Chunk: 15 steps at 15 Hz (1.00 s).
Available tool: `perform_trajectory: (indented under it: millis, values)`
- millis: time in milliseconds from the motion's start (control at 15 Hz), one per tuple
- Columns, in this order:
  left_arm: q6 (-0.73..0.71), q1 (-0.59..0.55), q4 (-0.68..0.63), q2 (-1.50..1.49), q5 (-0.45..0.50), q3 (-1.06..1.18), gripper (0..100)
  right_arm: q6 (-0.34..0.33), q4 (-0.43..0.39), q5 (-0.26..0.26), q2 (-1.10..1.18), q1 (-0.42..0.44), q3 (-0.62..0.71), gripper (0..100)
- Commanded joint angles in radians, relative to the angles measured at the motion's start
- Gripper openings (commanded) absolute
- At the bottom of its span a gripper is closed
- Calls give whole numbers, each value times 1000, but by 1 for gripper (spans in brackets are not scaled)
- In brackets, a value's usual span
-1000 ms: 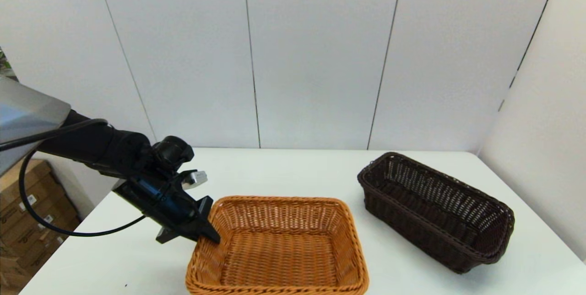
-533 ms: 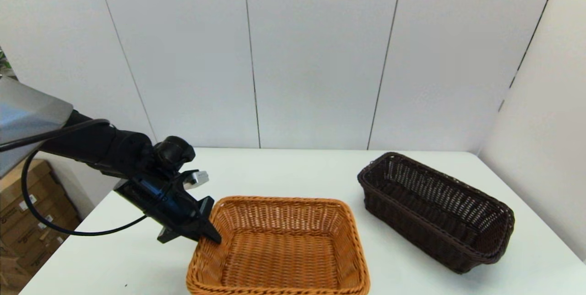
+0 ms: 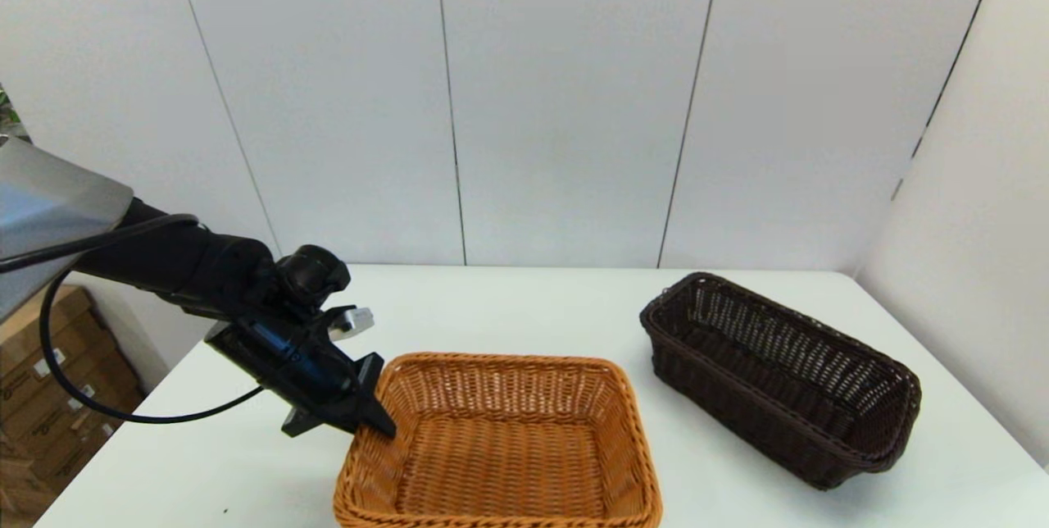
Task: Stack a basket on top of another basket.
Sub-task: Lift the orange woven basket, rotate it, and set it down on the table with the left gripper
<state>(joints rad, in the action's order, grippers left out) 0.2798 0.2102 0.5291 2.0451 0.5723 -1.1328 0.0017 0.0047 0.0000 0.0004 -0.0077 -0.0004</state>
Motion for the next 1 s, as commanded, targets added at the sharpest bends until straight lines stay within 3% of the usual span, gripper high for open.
perform_trajectory:
  millis: [67, 400, 467, 1000]
  values:
    - [2, 0, 3, 0, 3, 1, 0, 0, 0, 0, 0, 0, -1, 100]
    - [-1, 0, 3, -5, 3, 1, 0, 0, 0, 0, 0, 0, 0, 100]
    - [-1, 0, 3, -5, 1, 1, 100, 0, 0, 0, 0, 0, 0, 100]
    - [-1, -2, 3, -11, 3, -2, 100, 0, 0, 0, -2, 0, -1, 100]
